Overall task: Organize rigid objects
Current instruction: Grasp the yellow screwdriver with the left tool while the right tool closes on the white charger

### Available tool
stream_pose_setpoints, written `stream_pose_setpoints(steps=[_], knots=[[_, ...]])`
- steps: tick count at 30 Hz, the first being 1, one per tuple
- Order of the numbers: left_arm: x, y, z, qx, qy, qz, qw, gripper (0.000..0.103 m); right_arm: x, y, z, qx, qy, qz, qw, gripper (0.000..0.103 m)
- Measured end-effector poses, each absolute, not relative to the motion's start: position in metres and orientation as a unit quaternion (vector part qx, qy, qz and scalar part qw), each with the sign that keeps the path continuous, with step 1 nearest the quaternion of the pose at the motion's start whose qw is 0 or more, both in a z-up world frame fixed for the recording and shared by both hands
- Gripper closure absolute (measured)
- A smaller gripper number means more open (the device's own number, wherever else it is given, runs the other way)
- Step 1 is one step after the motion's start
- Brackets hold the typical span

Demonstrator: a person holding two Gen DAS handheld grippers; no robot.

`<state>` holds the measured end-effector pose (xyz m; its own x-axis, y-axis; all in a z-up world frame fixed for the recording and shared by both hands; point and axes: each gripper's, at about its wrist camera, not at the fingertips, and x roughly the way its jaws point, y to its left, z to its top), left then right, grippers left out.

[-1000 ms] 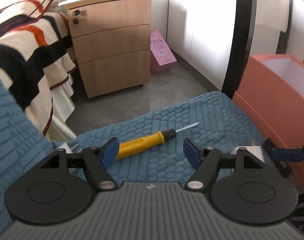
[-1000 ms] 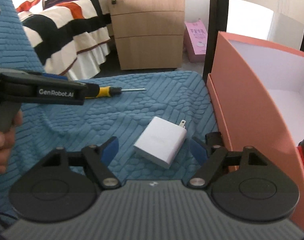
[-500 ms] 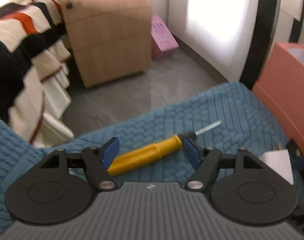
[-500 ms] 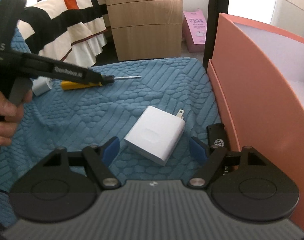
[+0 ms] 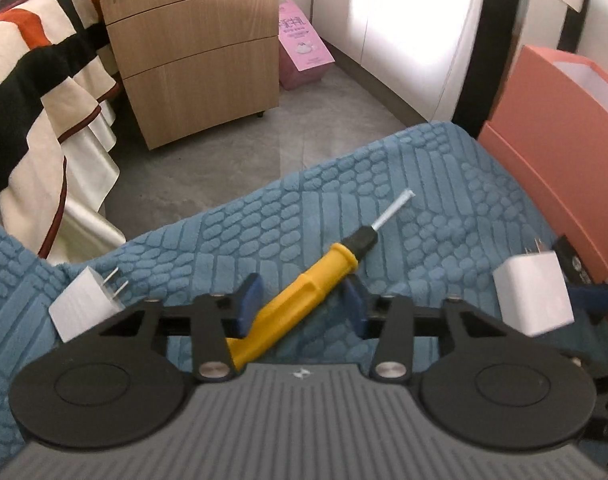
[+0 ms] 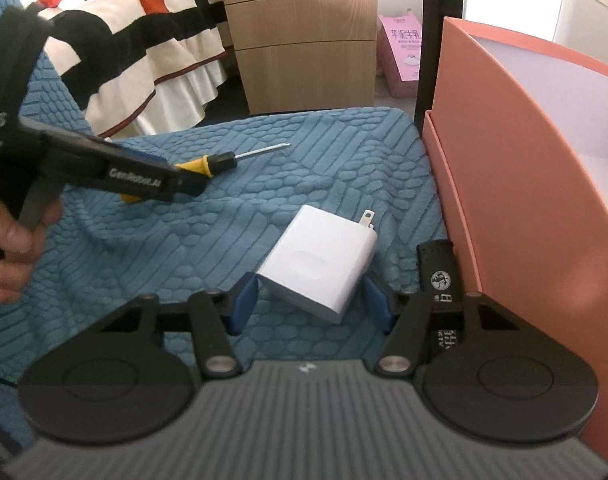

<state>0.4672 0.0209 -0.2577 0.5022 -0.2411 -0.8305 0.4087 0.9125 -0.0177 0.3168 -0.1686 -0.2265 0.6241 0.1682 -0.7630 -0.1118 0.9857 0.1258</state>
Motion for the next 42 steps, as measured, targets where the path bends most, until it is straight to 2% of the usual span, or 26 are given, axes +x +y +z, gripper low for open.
stream_pose_setpoints(steps=[4,7,24,31,42], knots=[[0.455,0.020,-0.256,0.069,0.467,-0.181,0.863,0.074,0.316,-0.170,-0.226,0.035,0.429,0.080,0.899,0.043],[0.439,0.013,-0.255,0.052,0.469,-0.166,0.866,0.080,0.315,-0.171,-0.226,0.039,0.431,0.081,0.898,0.043],[0.349,0.011,-0.249,-0.038,0.496,-0.093,0.863,0.081,0.289,-0.177,-0.219,0.044,0.438,0.100,0.892,0.043],[0.308,0.017,-0.248,-0.078,0.506,-0.056,0.857,0.081,0.268,-0.174,-0.215,0.005,0.431,0.121,0.894,0.044],[0.260,0.015,-0.238,-0.116,0.520,-0.033,0.846,0.081,0.232,-0.179,-0.219,0.008,0.460,0.133,0.878,0.044]])
